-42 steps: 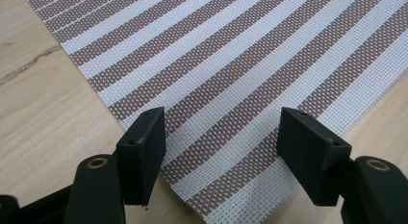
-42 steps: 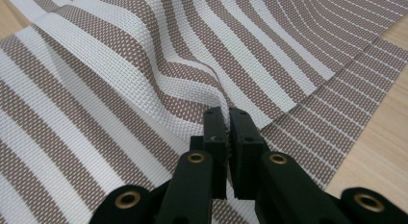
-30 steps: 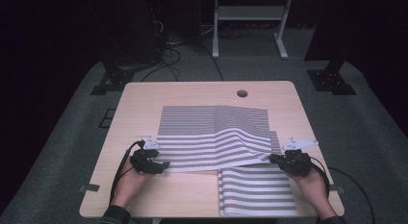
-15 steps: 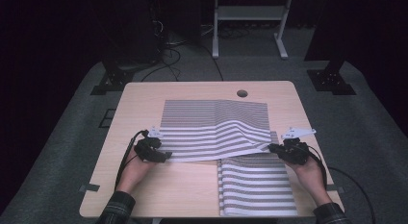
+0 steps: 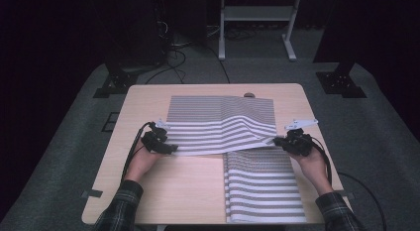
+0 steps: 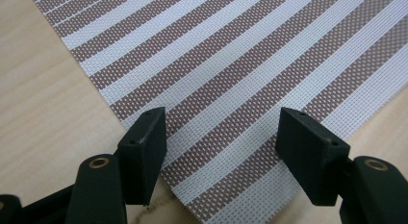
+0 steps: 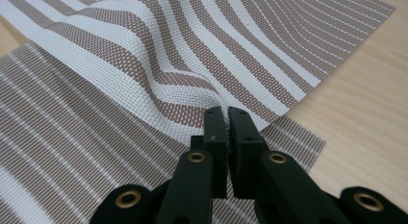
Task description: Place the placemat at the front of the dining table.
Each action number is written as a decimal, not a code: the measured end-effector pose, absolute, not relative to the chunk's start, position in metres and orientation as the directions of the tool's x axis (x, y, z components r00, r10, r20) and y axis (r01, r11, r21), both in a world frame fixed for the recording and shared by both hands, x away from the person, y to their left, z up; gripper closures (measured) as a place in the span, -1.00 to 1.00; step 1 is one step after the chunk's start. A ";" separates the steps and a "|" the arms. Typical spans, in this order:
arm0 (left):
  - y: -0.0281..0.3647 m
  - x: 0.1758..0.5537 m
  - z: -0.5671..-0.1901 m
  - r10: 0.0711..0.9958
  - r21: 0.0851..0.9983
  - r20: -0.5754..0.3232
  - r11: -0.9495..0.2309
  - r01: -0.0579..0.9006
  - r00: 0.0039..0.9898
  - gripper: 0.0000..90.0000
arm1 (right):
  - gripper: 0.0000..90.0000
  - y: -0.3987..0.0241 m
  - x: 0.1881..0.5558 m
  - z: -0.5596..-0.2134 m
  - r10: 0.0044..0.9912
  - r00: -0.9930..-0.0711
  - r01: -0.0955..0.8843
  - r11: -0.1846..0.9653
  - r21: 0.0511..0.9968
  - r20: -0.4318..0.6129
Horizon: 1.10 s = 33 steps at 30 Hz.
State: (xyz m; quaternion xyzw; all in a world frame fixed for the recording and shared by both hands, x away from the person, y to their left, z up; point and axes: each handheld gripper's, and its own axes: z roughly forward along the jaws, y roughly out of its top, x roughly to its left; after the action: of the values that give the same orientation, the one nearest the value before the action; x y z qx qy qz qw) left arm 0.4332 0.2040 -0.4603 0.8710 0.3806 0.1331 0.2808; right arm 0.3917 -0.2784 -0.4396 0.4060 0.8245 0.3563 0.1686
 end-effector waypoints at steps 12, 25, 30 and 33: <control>0.205 0.468 -0.461 0.761 0.599 0.019 -0.528 0.602 0.648 -0.21 | 0.93 -0.276 0.434 -0.440 0.807 -0.589 0.572 0.377 0.729 0.044; 0.205 0.494 -0.461 0.796 0.608 0.019 -0.490 0.625 0.605 -0.23 | 0.92 -0.266 0.472 -0.443 0.837 -0.547 0.590 0.372 0.717 0.017; 0.205 0.503 -0.461 0.815 0.609 0.032 -0.475 0.635 0.579 -0.26 | 0.92 -0.262 0.481 -0.446 0.846 -0.533 0.583 0.383 0.716 -0.019; 0.207 0.507 -0.462 0.820 0.614 0.024 -0.464 0.639 0.572 -0.26 | 0.92 -0.264 0.488 -0.448 0.848 -0.530 0.610 0.370 0.701 0.013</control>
State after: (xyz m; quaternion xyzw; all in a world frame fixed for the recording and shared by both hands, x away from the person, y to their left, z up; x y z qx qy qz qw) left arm 0.5066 0.2066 -0.4618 0.8404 0.4340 0.1599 0.2825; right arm 0.4877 -0.2637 -0.4481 0.4510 0.8082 0.3341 0.1784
